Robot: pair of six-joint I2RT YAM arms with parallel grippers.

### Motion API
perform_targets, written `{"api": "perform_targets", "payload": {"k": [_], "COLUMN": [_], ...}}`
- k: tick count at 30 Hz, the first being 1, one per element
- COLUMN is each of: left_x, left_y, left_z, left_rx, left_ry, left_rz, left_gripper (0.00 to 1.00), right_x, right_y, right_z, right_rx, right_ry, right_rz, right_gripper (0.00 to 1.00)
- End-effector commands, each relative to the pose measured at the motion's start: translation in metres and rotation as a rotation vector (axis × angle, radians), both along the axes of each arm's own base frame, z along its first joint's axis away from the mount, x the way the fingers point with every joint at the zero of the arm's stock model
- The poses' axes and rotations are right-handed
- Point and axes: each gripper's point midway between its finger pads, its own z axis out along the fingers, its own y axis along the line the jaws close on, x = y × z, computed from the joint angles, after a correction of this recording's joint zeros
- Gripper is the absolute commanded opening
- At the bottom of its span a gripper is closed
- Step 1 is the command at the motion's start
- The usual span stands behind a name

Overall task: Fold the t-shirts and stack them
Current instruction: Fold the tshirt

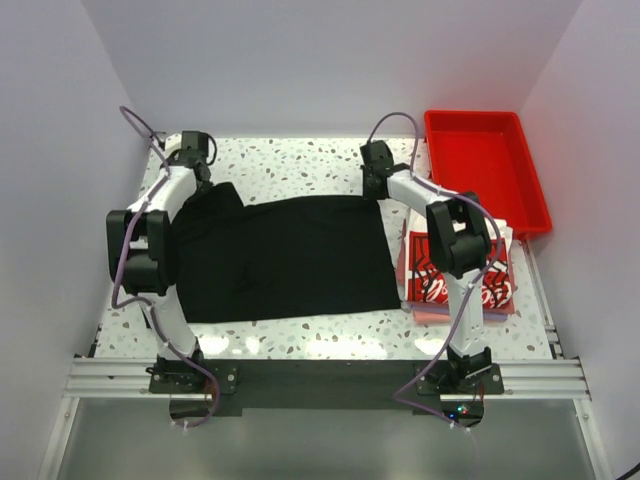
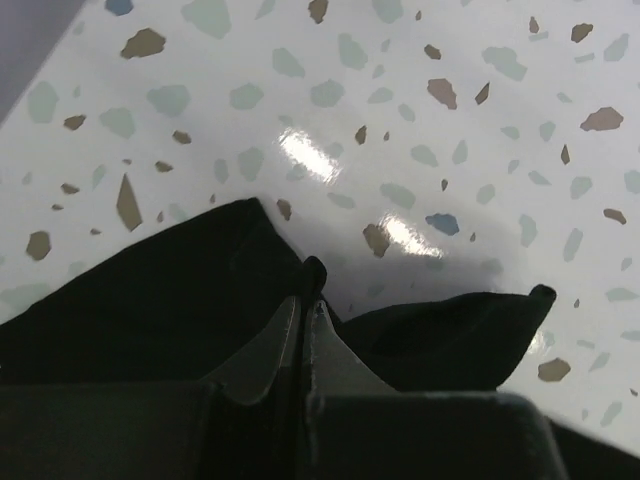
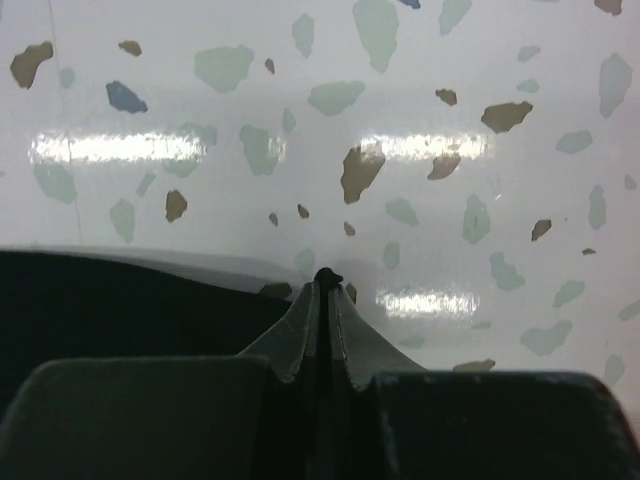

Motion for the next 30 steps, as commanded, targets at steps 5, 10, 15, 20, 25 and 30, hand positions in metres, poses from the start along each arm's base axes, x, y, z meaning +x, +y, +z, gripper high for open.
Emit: {"api": "perform_targets", "payload": {"k": [5,10,15,20,25,30], "left_x": [-0.055,-0.091,-0.133,-0.165,-0.189,-0.212], "left_y": [0.007,0.008,0.01,0.013,0.012,0.015], "left_z": [0.029,0.032,0.036,0.043,0.043,0.045], "left_rx": [-0.016,-0.022,-0.032,-0.035,-0.059,-0.069], "left_ry": [-0.095,-0.111,-0.145,-0.182,-0.204,-0.255], "left_rz": [0.097,0.126,0.174,0.207,0.241,0.305], "left_gripper": [0.0,0.0,0.0,0.0,0.0,0.0], "right_x": [-0.013,-0.037,-0.056,-0.072,-0.089,-0.099], "right_y": [0.01,0.003,0.001,-0.001,-0.005,-0.005], "right_z": [0.065,0.069,0.079,0.079,0.084,0.082], "right_rx": [0.04,0.046,0.068,0.074,0.081,0.098], "right_ry": [-0.134,-0.129,-0.138,-0.128,-0.138,-0.131], "right_rz": [0.056,0.065,0.091,0.107,0.117,0.131], "right_gripper": [0.01,0.0,0.01,0.0,0.01,0.02]}}
